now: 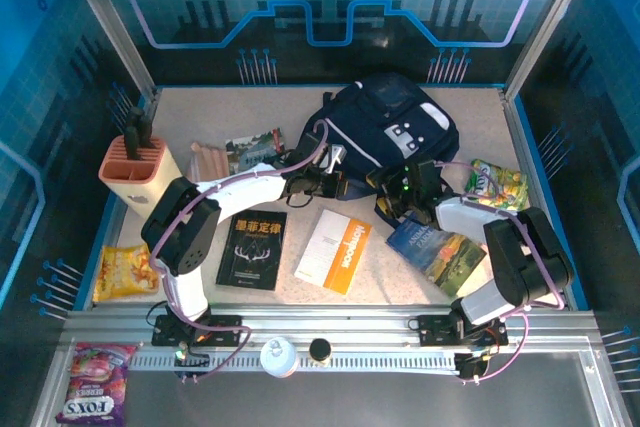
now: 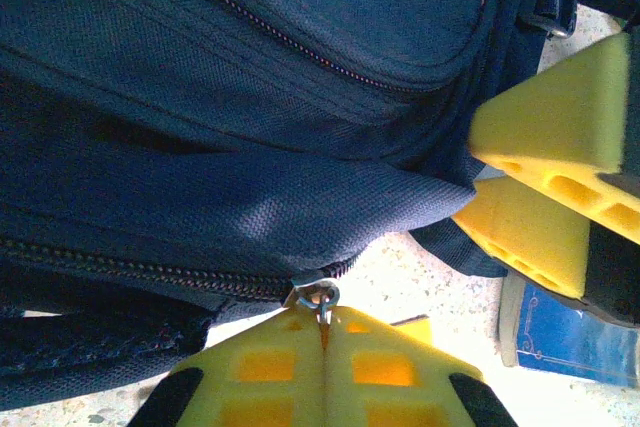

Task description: Pack the student bag

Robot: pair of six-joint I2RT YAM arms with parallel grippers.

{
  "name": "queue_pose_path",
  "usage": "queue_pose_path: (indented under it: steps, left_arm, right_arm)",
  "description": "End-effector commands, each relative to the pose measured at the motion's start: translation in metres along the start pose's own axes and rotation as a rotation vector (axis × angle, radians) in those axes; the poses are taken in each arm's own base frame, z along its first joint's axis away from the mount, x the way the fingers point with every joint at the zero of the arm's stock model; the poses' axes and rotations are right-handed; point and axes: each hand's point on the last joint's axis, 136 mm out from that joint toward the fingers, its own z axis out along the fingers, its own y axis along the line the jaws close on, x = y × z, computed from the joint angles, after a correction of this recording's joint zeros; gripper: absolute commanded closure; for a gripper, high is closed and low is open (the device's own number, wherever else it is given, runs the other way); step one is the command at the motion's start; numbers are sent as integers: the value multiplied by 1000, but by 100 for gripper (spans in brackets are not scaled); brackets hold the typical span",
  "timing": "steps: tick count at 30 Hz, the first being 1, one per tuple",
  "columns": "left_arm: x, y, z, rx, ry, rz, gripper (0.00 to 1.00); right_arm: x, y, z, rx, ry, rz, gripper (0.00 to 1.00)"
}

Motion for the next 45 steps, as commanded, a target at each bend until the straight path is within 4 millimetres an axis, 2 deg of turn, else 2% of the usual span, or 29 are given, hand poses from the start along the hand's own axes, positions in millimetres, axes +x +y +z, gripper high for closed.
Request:
queue_pose_path:
  steps: [1, 7, 10, 13, 16, 20, 26, 31, 32, 33, 36, 40, 42, 45]
  left_arm:
    - [-11, -17, -5, 42, -19, 25, 100]
    - [-11, -18, -6, 45, -17, 27, 100]
    - [-10, -19, -8, 49, -18, 28, 100]
    - [-10, -20, -11, 50, -19, 34, 100]
    - [-9, -14, -13, 14, -15, 40, 100]
    - [-8, 13, -24, -79, -2, 9, 100]
    - [-7, 52, -45, -134, 9, -73, 100]
    - [-1, 67, -47, -167, 37, -92, 100]
    - [-1, 66, -47, -163, 42, -86, 100]
    - [0, 65, -47, -156, 47, -82, 100]
    - [1, 55, -49, -109, 53, -72, 100]
    - [6, 18, -49, 15, 73, -9, 100]
    - [11, -2, -47, 59, 90, 26, 100]
    - [16, -27, -39, 100, 107, 58, 100]
  right_arm:
    - [-7, 23, -7, -105, -34, 1, 29]
    - [-1, 15, 9, -44, 16, 25, 30]
    - [3, 9, 18, 4, 39, 22, 35]
    - [6, 6, 24, 30, 56, 15, 46]
    - [1, 0, 26, 71, 42, 0, 64]
    - [-17, -10, 16, 153, -32, -74, 86]
    - [-45, -14, -5, 230, -119, -204, 88]
    - [-62, 0, -21, 239, -153, -313, 89]
    - [-65, 0, -25, 248, -158, -333, 89]
    - [-71, 14, -31, 233, -175, -358, 89]
    - [-80, 32, -43, 221, -196, -424, 89]
    - [-88, 56, -48, 154, -171, -474, 89]
    - [-90, 60, -48, 144, -155, -486, 89]
    - [-97, 52, -50, 170, -157, -474, 88]
